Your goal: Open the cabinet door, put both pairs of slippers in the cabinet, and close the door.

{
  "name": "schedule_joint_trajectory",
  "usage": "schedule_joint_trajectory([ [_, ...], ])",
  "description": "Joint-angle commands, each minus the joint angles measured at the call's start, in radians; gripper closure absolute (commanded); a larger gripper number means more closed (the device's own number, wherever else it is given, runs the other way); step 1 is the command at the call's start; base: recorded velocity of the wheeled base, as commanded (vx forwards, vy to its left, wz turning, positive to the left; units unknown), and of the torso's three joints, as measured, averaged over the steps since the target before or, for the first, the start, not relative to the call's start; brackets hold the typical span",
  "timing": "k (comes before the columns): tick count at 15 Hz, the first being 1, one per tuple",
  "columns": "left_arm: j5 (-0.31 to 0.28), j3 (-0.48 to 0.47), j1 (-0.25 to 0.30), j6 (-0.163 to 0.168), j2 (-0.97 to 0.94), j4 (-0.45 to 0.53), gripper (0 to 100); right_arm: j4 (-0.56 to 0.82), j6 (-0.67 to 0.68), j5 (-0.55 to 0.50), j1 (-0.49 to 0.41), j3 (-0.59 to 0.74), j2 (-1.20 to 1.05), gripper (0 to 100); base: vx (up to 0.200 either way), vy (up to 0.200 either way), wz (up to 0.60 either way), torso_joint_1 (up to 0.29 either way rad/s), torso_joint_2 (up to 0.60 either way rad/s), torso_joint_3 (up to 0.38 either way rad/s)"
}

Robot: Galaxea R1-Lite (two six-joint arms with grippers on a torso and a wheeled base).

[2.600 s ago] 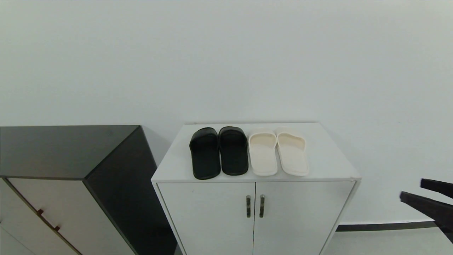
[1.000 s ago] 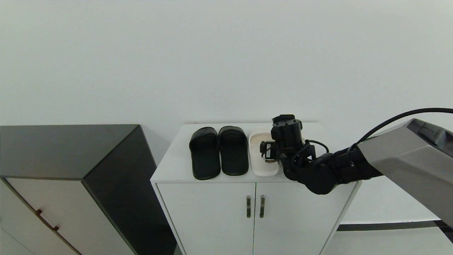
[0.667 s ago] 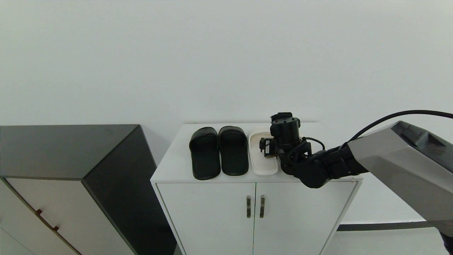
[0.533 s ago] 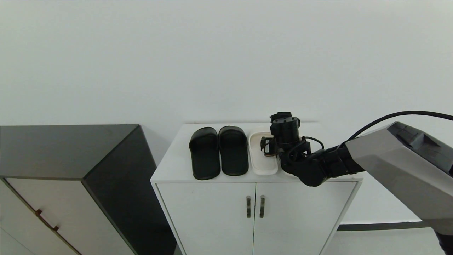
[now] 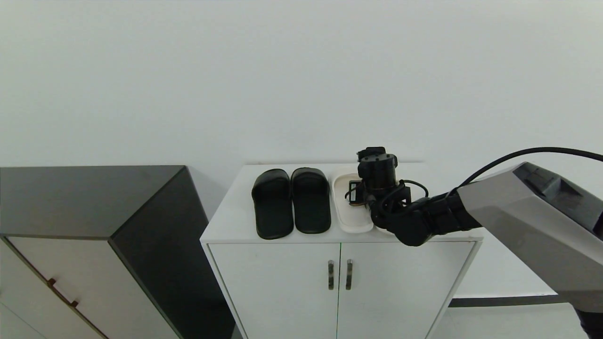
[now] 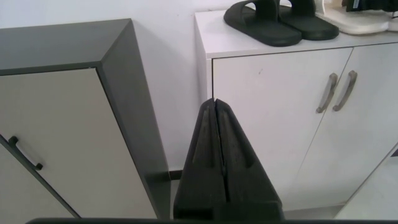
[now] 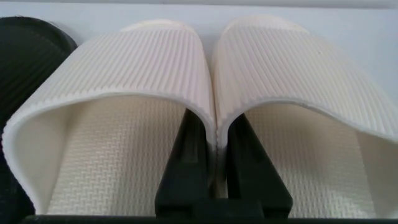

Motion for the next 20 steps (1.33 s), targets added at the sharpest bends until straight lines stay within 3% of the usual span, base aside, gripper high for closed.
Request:
schedule_joint_trajectory([
  [1, 0.000, 0.000, 0.000, 0.000, 0.001, 0.000, 100, -0.002, -0.007, 0.000, 0.003, 0.004, -0.039, 100, 0.000, 0.000, 0.00, 0.000, 0.00, 0.000],
  [4, 0.000, 0.000, 0.000, 0.000, 0.001, 0.000, 100, -0.007, -0.058, 0.018, 0.020, 0.122, -0.188, 100, 0.000, 0.000, 0.00, 0.000, 0.00, 0.000],
  [7, 0.000, 0.000, 0.000, 0.000, 0.001, 0.000, 100, -0.006, -0.059, 0.110, 0.049, 0.286, -0.372, 100, 0.000, 0.000, 0.00, 0.000, 0.00, 0.000],
  [12, 0.000, 0.000, 0.000, -0.008, 0.001, 0.000, 100, -0.068, -0.058, 0.283, 0.158, 0.745, -0.682, 100, 0.000, 0.000, 0.00, 0.000, 0.00, 0.000],
  [14, 0.000, 0.000, 0.000, -0.026, 0.001, 0.000, 100, -0.070, -0.058, 0.294, 0.194, 0.832, -0.751, 100, 0.000, 0.000, 0.00, 0.000, 0.00, 0.000],
  [17, 0.000, 0.000, 0.000, -0.026, 0.001, -0.002, 100, -0.070, -0.053, 0.366, 0.194, 0.882, -0.786, 100, 0.000, 0.000, 0.00, 0.000, 0.00, 0.000],
  [20, 0.000, 0.000, 0.000, -0.028, 0.001, -0.002, 100, -0.070, -0.050, 0.369, 0.196, 0.903, -0.780, 100, 0.000, 0.000, 0.00, 0.000, 0.00, 0.000],
])
